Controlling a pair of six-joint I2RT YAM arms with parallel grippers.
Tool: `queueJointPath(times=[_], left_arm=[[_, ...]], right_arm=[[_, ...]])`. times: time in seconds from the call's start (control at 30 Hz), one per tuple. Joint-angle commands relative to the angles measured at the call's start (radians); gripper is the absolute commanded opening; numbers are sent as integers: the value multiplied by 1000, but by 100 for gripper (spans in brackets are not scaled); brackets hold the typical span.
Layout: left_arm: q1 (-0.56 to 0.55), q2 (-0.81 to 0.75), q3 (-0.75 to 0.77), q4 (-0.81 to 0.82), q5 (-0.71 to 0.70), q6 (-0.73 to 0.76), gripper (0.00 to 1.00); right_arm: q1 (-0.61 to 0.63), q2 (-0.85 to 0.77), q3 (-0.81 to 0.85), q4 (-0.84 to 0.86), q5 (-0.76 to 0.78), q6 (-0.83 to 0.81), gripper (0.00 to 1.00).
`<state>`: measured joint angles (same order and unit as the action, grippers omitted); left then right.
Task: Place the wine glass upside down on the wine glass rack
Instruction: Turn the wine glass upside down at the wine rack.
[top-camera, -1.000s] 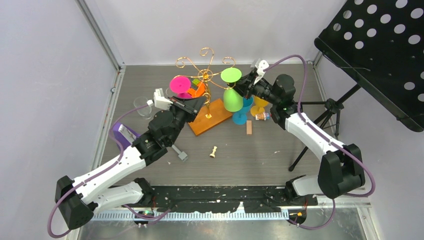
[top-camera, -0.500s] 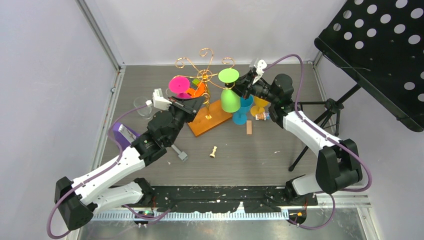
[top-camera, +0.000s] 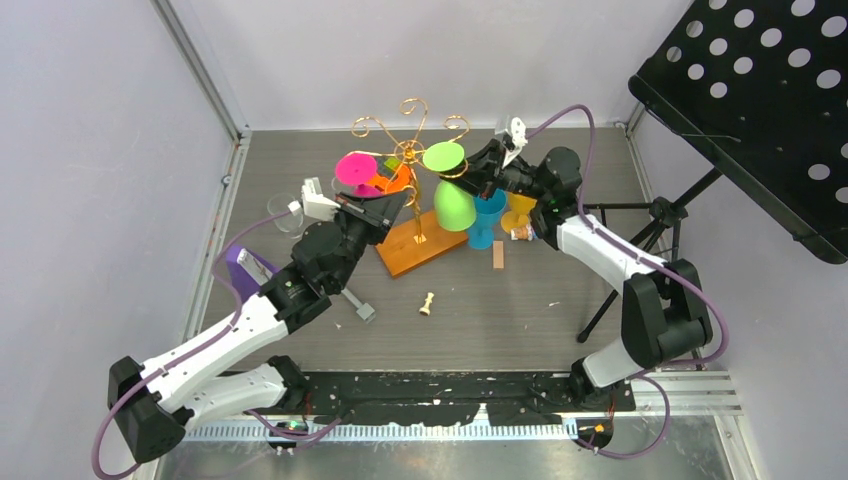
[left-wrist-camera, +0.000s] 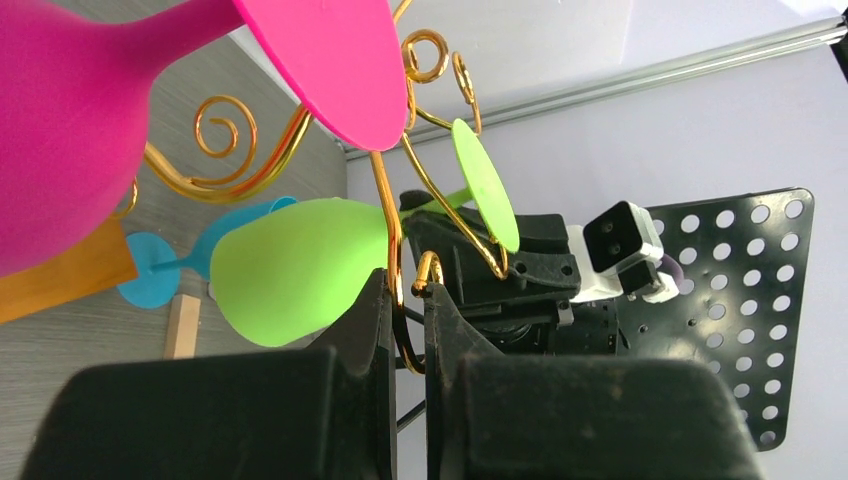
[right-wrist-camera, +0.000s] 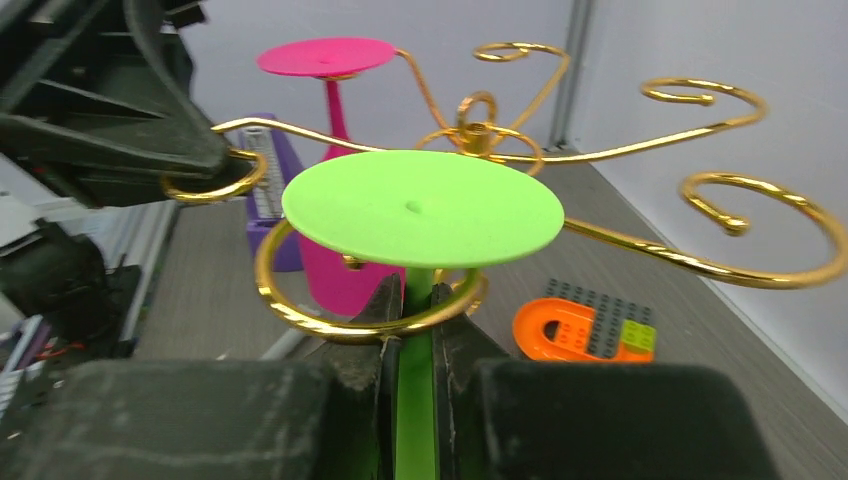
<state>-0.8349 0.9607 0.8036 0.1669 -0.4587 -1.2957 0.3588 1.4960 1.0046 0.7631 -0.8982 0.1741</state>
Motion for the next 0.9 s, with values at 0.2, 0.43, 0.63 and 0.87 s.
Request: queueJointPath(times=[0.2, 0.43, 0.63, 0.87], left_arm=[[5, 7, 12, 45, 17, 48, 0], [7, 10, 9, 45, 21, 48, 0], [7, 18, 7, 49, 25, 44, 0], [7, 13, 1, 51, 20, 42, 0]], right_arm=[[55, 98, 21, 823, -300, 544, 6], [44, 80, -45, 851, -246, 519, 6], [-1, 13, -107, 731, -194, 404, 6], [-8, -139, -155, 349, -67, 70, 6]])
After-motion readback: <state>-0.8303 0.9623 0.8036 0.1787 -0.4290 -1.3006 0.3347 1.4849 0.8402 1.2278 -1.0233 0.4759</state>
